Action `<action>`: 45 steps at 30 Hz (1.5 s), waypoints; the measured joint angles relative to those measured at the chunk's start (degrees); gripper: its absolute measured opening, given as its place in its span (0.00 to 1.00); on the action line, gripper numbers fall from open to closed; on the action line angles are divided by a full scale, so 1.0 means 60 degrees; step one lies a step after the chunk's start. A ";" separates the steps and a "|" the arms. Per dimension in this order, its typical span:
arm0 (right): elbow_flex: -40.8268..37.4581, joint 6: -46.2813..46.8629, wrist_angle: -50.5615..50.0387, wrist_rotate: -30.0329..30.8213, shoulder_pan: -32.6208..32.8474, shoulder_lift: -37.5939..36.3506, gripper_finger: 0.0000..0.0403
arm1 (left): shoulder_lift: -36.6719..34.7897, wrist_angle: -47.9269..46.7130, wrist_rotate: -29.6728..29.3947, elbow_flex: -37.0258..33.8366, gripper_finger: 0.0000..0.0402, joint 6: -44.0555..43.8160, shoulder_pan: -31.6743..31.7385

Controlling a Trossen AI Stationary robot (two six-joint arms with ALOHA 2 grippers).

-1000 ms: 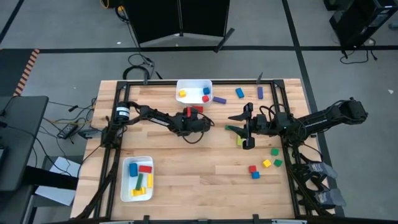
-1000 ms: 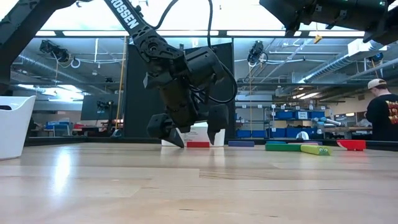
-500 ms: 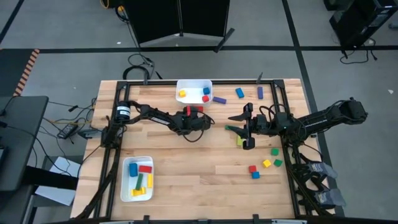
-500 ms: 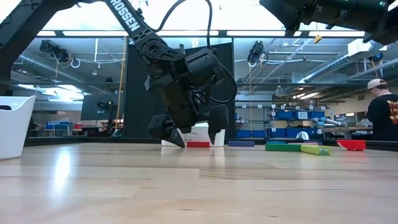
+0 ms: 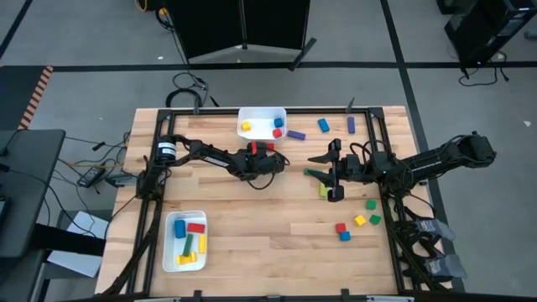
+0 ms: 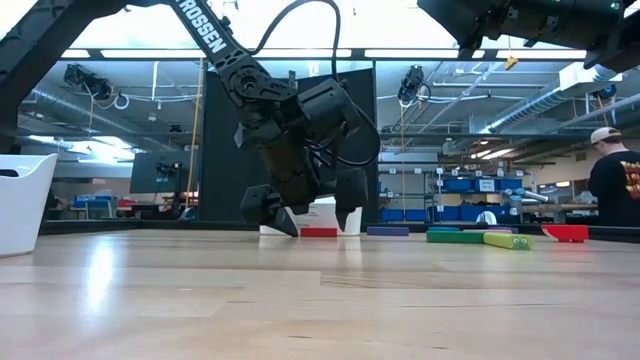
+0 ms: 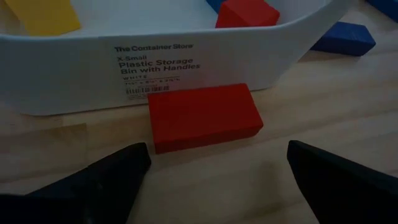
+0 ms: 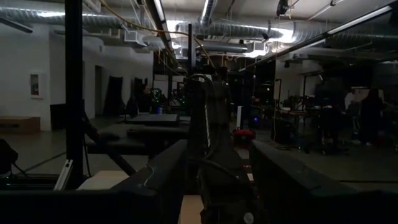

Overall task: Sort blocks by size
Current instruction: Put the red rectangular block into the bottom white bin

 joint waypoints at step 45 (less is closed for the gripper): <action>0.0000 0.0002 -0.0098 -0.0002 0.0000 0.0000 0.45 | 0.0678 -0.0305 -0.0441 0.0382 0.87 -0.0042 0.0117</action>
